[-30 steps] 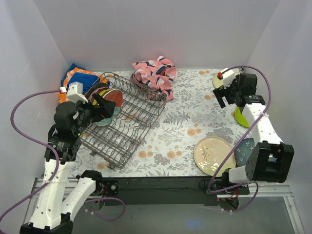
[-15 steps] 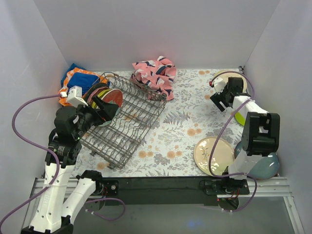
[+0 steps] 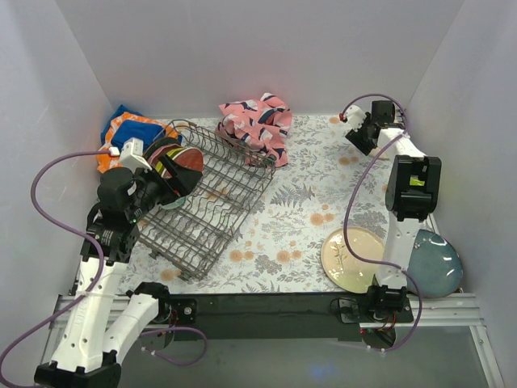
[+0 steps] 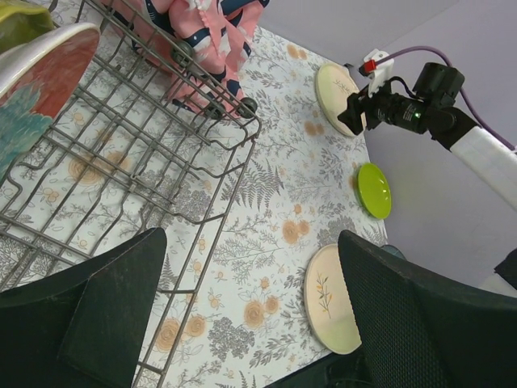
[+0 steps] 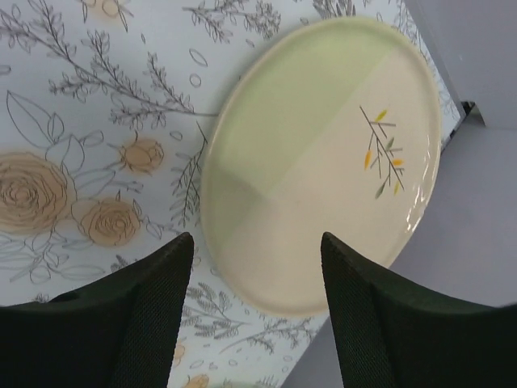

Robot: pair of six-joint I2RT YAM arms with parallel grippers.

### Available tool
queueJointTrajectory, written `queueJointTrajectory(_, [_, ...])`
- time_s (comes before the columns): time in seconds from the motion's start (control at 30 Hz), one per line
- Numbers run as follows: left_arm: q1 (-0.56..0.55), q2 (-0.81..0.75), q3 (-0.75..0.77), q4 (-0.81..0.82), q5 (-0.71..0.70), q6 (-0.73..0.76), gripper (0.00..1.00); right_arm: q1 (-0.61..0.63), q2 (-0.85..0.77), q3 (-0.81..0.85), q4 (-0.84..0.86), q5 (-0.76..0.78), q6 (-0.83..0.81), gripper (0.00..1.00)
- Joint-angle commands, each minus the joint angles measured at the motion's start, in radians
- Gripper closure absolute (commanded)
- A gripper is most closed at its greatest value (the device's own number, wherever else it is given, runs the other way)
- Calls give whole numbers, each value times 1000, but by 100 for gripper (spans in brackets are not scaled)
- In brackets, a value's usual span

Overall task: Load the plates into the dish rack
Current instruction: Grab a plate with the left arm

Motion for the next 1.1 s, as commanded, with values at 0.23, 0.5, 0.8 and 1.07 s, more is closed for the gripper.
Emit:
queueJointTrajectory(0.23, [1, 59, 25, 37, 51, -2, 14, 0, 143, 207, -216, -163, 47, 42])
queueJointTrajectory(0.5, [1, 88, 32, 44, 71, -7, 14, -30, 198, 255, -226, -159, 98, 48])
queueJointTrajectory(0.8, [1, 97, 28, 61, 92, -31, 14, -55, 243, 269, -315, -222, 112, 69])
queueJointTrajectory(1.07, [2, 103, -6, 107, 154, -99, 14, -46, 208, 177, -375, -332, 101, 99])
